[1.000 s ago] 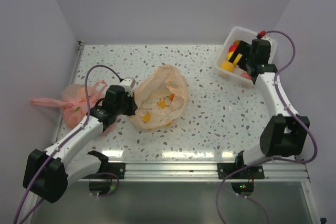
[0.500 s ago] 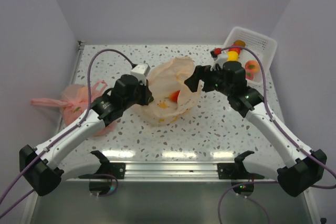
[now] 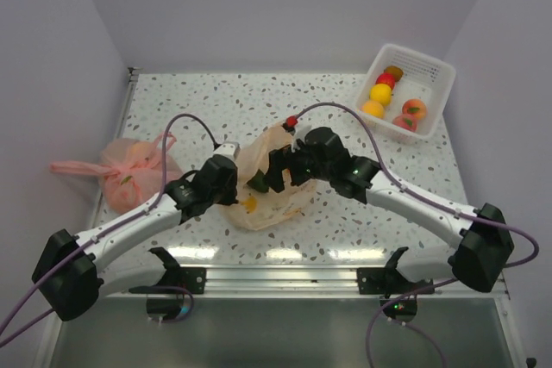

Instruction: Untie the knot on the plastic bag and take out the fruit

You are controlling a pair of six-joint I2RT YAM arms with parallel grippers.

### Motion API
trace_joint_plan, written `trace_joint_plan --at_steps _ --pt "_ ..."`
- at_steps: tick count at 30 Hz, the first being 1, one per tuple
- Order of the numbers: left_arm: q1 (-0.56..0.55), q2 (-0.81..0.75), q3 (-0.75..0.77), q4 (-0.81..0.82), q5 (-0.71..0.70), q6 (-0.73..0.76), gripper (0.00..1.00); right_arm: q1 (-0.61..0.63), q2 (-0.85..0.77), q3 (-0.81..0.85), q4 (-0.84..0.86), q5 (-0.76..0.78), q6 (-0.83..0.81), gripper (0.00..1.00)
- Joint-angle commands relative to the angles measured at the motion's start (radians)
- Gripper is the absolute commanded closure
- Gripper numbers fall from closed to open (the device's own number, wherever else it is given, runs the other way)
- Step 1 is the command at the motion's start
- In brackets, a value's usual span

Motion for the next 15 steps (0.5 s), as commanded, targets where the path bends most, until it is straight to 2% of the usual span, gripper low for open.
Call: trace_joint_plan --at_steps 1,9,15 --pt "0.001 -0.051 -0.020 0.046 -0.078 -0.067 1.00 0.041 0.085 -0.003 0.084 0.056 0.023 0.05" --pt "0.001 -0.114 -0.061 0.044 -0.119 -0.118 1.00 0.081 0.303 0.028 0.199 0.067 0.008 0.08" --pt "0.001 -0.128 -0.070 0.035 -0.100 -0.122 1.00 0.079 0.427 0.042 0.314 0.213 0.021 0.10"
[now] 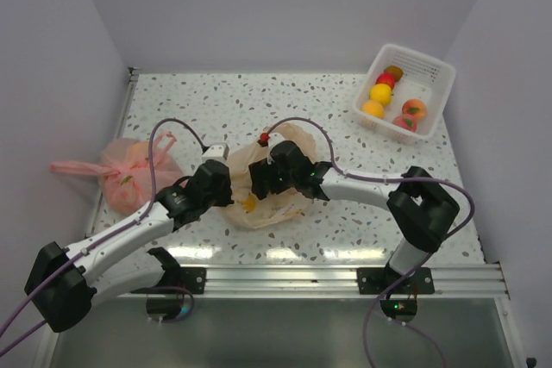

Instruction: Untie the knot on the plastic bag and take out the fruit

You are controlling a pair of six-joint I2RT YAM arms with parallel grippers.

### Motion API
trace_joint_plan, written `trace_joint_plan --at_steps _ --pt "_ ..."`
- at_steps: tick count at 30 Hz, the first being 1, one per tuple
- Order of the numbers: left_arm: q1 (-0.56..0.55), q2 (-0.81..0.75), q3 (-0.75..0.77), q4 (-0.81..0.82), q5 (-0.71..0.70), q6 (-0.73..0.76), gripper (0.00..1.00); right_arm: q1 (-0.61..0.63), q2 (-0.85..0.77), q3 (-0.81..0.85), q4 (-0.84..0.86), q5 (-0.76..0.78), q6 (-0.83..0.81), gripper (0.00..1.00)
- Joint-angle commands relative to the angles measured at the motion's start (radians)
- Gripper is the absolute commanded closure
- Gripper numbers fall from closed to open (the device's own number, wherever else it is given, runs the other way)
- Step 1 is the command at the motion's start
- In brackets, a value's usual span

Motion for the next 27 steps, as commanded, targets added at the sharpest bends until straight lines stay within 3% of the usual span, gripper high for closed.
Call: trace_joint_plan --at_steps 1,10,13,14,15,18,27 --pt "0.001 -0.026 -0.010 0.028 -0.014 -0.024 1.00 0.001 0.047 0.047 0.150 0.110 0.018 0.10" --pt "0.001 -0.019 -0.008 0.031 0.000 -0.014 1.00 0.001 0.193 0.110 0.215 0.196 0.041 0.11" --pt "0.002 -0.013 -0.005 0.032 0.002 -0.014 1.00 -0.001 0.207 0.112 0.213 0.188 0.024 0.26" --pt "0.001 -0.010 -0.006 0.034 0.002 -0.013 1.00 0.001 0.204 0.104 0.215 0.187 0.021 0.36" --pt "0.002 -0.012 -0.005 0.034 0.002 -0.011 1.00 0.001 0.198 0.096 0.216 0.182 0.020 0.53" --pt "0.002 -0.013 0.000 0.032 -0.007 -0.002 1.00 0.001 0.150 0.060 0.212 0.161 0.015 0.76" --pt "0.004 0.022 0.081 0.011 -0.064 0.090 1.00 0.001 -0.141 0.004 -0.043 -0.040 -0.115 0.92"
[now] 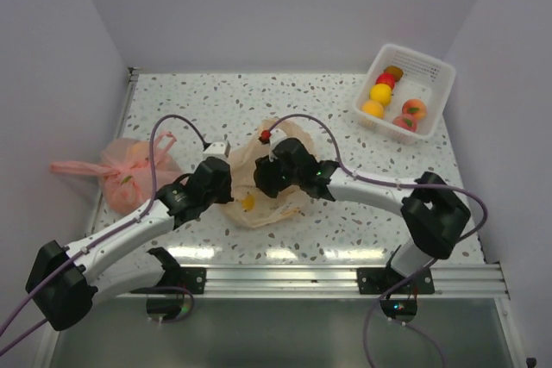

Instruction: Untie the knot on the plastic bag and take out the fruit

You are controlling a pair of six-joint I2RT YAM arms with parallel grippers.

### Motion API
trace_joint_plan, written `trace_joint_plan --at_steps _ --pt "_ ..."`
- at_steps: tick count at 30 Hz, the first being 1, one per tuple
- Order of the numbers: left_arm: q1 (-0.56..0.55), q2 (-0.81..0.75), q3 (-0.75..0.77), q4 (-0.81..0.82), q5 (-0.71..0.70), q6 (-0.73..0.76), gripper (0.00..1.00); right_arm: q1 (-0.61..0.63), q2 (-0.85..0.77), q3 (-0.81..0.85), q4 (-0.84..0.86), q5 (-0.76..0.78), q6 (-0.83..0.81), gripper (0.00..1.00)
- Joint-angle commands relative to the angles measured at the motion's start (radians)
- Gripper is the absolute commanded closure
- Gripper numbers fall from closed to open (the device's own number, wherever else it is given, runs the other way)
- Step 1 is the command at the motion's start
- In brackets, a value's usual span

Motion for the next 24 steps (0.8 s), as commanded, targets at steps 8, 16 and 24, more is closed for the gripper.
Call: trace_joint_plan --at_steps 8,16,24 --pt "0.007 0.096 0.156 0.019 -0.072 0.181 1.00 -0.008 -0.350 0.176 -0.395 -0.142 -0.248 0.97" --pt "0.016 0.078 0.159 0.062 -0.072 0.330 1.00 -0.279 -0.434 0.277 -0.448 0.091 -0.235 0.98" --pt "0.016 0.015 0.092 0.134 -0.032 0.399 1.00 -0.678 -0.295 0.329 -0.396 0.323 -0.080 0.95"
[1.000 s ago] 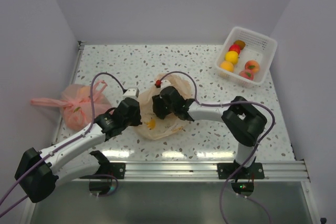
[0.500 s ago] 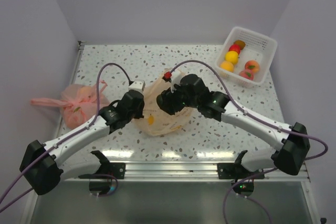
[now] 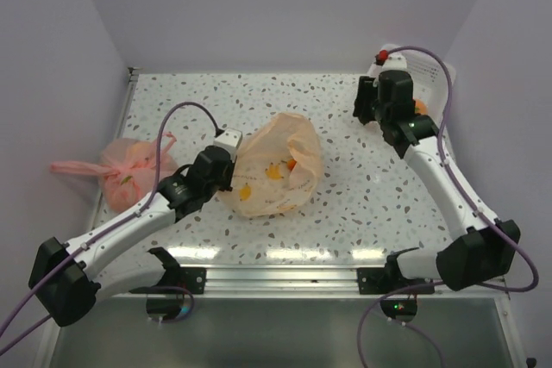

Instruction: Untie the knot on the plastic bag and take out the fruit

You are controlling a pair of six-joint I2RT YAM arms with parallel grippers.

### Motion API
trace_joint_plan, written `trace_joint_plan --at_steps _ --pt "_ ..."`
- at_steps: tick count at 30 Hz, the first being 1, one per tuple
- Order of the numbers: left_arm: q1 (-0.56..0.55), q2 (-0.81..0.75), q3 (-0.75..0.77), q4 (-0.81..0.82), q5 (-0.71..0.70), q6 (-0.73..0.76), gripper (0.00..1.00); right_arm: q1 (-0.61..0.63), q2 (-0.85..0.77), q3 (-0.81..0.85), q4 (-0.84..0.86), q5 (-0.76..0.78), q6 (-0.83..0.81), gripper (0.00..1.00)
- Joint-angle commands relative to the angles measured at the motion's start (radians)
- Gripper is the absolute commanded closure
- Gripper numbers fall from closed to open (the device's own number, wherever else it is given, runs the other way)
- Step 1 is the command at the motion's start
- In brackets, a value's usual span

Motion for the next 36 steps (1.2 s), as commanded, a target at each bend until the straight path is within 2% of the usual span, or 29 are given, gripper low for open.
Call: trace_joint_plan --at_steps 1,3,7,9,10,11,12,14,15,19,23,29,31,36 --pt "0.003 -0.054 -0.040 0.101 0.025 0.052 1.00 -0.139 0.089 0.070 0.014 0.118 0.114 0.94" --pt "0.005 -0.059 -0.048 0.110 0.029 0.055 1.00 -0.225 0.176 0.130 0.020 0.130 0.149 0.91" --pt "0.003 -0.054 -0.049 0.103 0.015 0.058 1.00 -0.320 0.350 0.266 0.025 0.124 0.196 0.86" --pt "0.003 -0.048 -0.049 0.104 0.018 0.058 1.00 -0.348 0.463 0.380 0.000 0.150 0.185 0.72" --pt "0.005 -0.042 -0.048 0.106 0.024 0.058 1.00 -0.354 0.495 0.461 -0.033 0.175 0.164 0.53" --pt "0.003 -0.039 -0.046 0.106 0.027 0.058 1.00 -0.354 0.523 0.462 -0.033 0.175 0.159 0.53" --pt "0.003 -0.037 -0.046 0.104 0.030 0.058 1.00 -0.354 0.549 0.521 -0.062 0.187 0.153 0.32" --pt "0.003 -0.033 -0.045 0.104 0.038 0.056 1.00 -0.354 0.574 0.545 -0.066 0.202 0.150 0.15" --pt "0.003 -0.033 -0.045 0.103 0.038 0.058 1.00 -0.354 0.569 0.542 -0.060 0.202 0.150 0.04" --pt "0.003 -0.034 -0.045 0.107 0.035 0.059 1.00 -0.345 0.497 0.465 -0.015 0.137 0.151 0.01" --pt "0.005 -0.031 -0.043 0.107 0.041 0.058 1.00 -0.296 0.372 0.356 0.019 -0.028 0.105 0.01" --pt "0.005 -0.022 -0.043 0.106 0.038 0.058 1.00 -0.112 0.204 0.189 0.037 -0.190 0.024 0.01" --pt "0.005 -0.020 -0.045 0.106 0.029 0.056 1.00 -0.043 0.137 0.123 0.054 -0.267 0.044 0.01" --pt "0.006 -0.016 -0.045 0.104 0.022 0.055 1.00 0.142 0.023 -0.041 0.138 -0.325 0.093 0.01"
